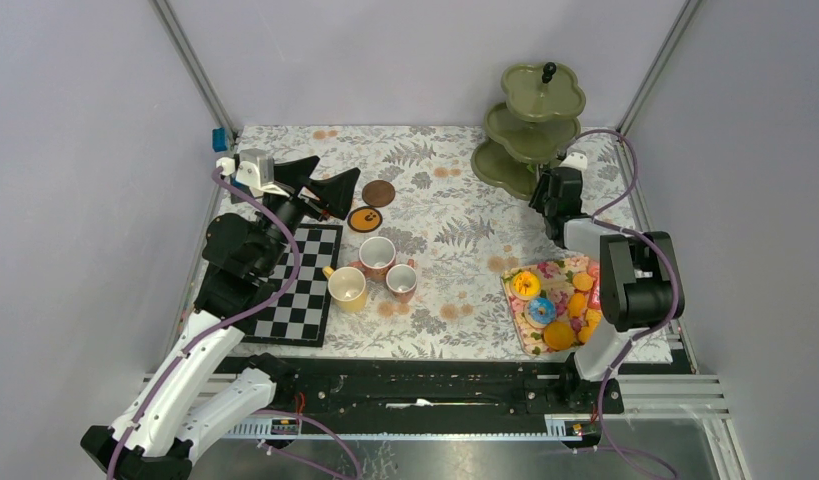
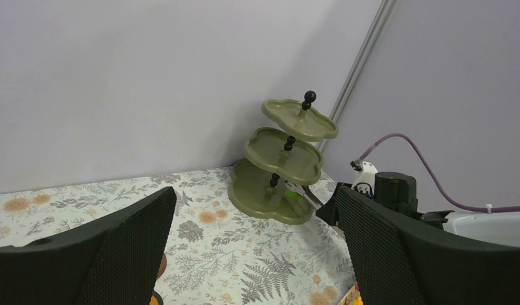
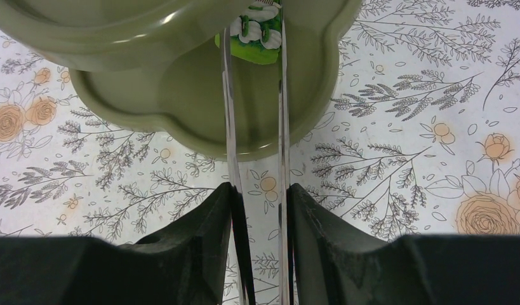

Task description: Serve the afternoon tea

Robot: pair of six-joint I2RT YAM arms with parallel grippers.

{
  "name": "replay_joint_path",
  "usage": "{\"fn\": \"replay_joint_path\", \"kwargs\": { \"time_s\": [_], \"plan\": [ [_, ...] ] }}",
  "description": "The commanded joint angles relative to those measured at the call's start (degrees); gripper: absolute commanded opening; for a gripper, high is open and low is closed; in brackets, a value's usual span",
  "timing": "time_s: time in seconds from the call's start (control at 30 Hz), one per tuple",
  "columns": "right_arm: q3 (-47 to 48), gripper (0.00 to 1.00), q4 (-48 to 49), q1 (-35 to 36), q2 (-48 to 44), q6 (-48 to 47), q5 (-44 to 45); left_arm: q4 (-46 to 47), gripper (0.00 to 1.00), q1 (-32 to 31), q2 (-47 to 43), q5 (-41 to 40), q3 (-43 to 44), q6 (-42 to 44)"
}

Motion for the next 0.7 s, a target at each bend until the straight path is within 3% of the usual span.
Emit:
{"fn": "replay_joint_path", "kwargs": {
  "time_s": [0.0,0.47,0.67],
  "plan": [
    [3.42,0.42,3.37,-0.6,1.5,-1.24,-0.55,2.64,0.99,-0.2,0.25,0.09,0.98,-0.41],
    [6.9,0.43,2.93,-2.36,6.59,-2.88,1.34,2.73,0.99,-0.2,0.82,0.26,0.9,-0.59],
    [8.41,0.57,1.2,-2.36,7.01,-2.95,0.22,2.66,0.99,-0.2,1.03,0.27,0.98,-0.63]
  ]
}}
